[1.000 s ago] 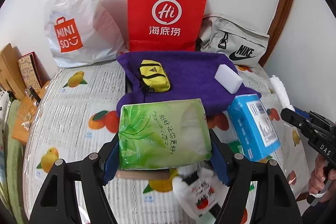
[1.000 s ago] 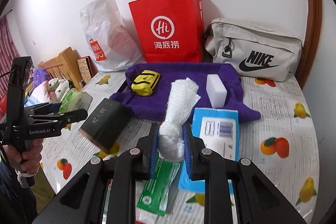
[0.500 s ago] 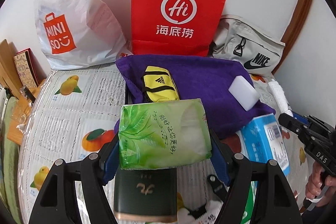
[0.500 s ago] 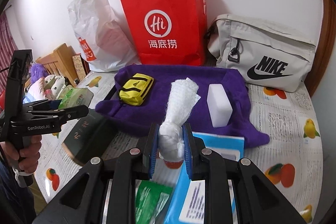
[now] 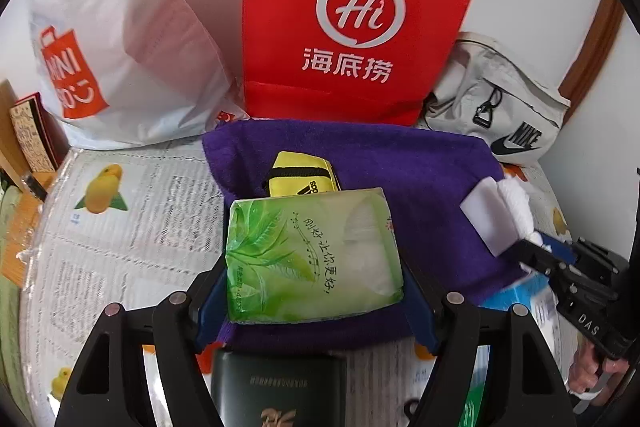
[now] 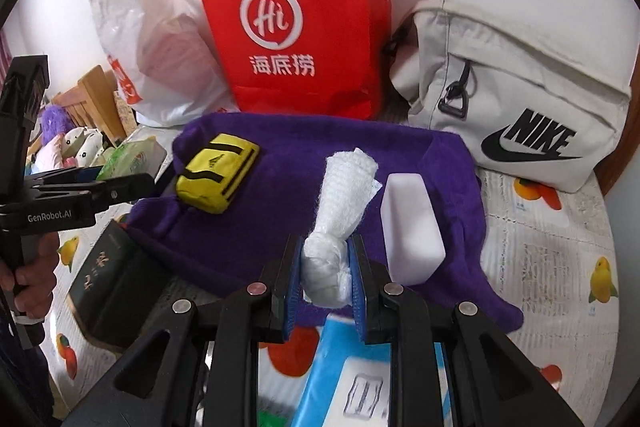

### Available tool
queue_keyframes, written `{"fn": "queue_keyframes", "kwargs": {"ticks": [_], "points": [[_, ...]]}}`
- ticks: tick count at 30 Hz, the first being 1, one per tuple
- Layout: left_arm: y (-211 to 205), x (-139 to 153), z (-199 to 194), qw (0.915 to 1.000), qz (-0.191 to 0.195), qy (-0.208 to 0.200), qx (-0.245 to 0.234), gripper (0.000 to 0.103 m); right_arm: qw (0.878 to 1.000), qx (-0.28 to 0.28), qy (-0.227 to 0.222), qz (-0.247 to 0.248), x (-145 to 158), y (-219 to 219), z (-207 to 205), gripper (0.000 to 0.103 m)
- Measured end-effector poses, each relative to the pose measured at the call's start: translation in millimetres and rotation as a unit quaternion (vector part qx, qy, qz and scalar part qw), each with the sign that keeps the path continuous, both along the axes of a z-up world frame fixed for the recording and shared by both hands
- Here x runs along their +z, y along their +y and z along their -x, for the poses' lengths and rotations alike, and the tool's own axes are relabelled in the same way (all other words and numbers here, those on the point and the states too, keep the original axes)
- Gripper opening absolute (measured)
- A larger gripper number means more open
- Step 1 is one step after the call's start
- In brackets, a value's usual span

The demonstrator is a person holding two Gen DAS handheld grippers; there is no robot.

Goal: Organize soft objects
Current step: 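Carry the tissue pack with the left tool while the right tool carries the cloth to the towel, then open the right tool onto the purple towel while the left tool releases the tissue pack there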

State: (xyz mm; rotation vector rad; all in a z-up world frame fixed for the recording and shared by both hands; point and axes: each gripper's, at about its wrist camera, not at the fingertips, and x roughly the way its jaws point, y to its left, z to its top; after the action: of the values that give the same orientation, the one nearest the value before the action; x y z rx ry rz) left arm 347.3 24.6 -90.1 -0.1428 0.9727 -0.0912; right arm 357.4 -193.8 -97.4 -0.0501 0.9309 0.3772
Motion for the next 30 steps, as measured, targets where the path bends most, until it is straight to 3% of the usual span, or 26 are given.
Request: {"fn": "queue_keyframes", "kwargs": {"ticks": [12, 26, 29, 30], "points": [[-5, -33, -29, 0.9994, -0.003, 0.032, -0.009, 0.073, 0.999, 0.003, 0.039, 0.026, -31, 9, -33, 0.023], [-5, -45, -38, 0.9985, -0.014, 0.051, -0.014, 0.075, 0.996, -0.006, 0.083, 0.037, -52, 9, -50, 0.025], [-4, -48, -39, 0.9980, -0.011, 0.060, -0.014, 0.080, 0.996, -0.003, 0.079, 0.043, -53, 11, -50, 0.034], [-3, -49, -39, 0.9978, -0.011, 0.063, -0.014, 0.080, 0.996, -0.002, 0.076, 0.045, -52, 12, -49, 0.043]]}}
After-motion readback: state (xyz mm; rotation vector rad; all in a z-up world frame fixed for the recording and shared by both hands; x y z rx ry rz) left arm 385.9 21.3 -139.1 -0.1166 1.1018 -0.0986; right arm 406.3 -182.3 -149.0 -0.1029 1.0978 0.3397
